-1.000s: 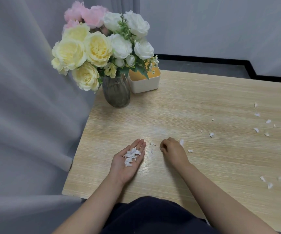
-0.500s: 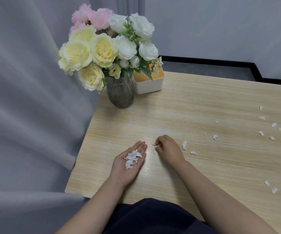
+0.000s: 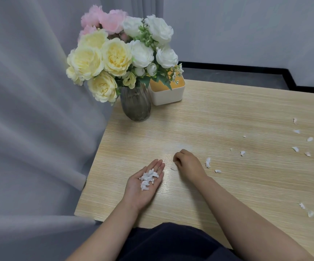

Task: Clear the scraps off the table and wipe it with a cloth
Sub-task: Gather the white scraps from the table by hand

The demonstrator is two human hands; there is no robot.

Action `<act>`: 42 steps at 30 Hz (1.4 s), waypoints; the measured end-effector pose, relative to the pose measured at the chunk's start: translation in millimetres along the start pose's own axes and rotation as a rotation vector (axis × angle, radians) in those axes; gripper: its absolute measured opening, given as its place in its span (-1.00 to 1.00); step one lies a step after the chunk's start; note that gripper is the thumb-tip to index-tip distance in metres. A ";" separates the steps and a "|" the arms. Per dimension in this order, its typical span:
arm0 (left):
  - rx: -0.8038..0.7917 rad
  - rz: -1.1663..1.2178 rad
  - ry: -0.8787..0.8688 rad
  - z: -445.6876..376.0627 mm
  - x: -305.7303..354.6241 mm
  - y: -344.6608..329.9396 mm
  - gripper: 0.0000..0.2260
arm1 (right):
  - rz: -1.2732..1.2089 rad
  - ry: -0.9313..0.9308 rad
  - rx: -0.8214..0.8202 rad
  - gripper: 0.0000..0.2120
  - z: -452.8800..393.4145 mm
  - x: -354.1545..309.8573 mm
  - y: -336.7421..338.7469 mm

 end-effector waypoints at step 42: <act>0.065 -0.028 0.020 -16.0 -28.4 -1.1 -0.64 | -0.061 0.461 0.059 -0.80 68.2 -113.8 27.8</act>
Point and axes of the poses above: each hand's wrist, its own z-axis away from the middle knuckle, its own y-axis out of the back of the hand, x = y × z, the point moved 10 cm from there along -z, towards the middle knuckle, and after that the axes turned 7 degrees about z, right-handed, at the moved point
